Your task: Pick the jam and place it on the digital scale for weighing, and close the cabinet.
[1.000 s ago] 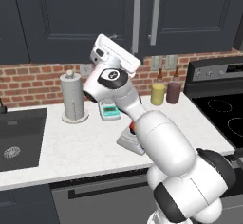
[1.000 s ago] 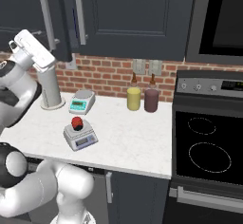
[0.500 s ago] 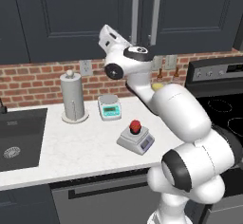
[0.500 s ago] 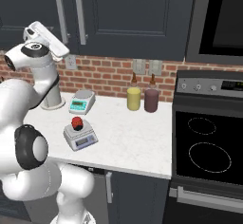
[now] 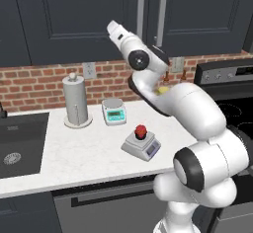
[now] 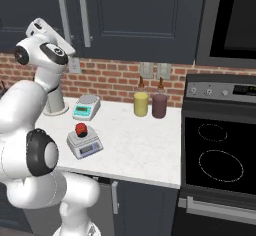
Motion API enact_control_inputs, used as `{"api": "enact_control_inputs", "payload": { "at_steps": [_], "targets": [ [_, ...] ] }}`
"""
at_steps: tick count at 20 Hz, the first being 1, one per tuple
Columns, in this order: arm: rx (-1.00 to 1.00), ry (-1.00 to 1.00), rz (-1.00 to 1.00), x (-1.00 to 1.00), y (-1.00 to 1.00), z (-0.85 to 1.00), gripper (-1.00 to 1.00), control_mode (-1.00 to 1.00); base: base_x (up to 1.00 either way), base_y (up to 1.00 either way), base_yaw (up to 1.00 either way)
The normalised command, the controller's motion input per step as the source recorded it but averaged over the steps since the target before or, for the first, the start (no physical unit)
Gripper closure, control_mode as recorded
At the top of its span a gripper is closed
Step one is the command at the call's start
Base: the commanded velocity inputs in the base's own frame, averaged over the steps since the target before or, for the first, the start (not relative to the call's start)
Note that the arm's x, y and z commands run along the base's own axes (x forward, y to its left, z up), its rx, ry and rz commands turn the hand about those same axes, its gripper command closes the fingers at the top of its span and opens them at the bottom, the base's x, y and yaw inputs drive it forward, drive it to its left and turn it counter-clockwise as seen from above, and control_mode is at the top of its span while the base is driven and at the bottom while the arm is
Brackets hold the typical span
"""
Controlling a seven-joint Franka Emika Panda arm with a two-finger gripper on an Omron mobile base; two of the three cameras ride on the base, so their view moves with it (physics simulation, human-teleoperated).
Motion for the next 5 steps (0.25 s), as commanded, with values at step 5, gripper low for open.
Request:
{"api": "enact_control_inputs", "payload": {
  "at_steps": [5],
  "targets": [
    [0.0, 0.16, 0.0, 1.0, 0.01, -0.45, -1.0, -1.0, 0.0, 0.0, 0.0]
  ]
}}
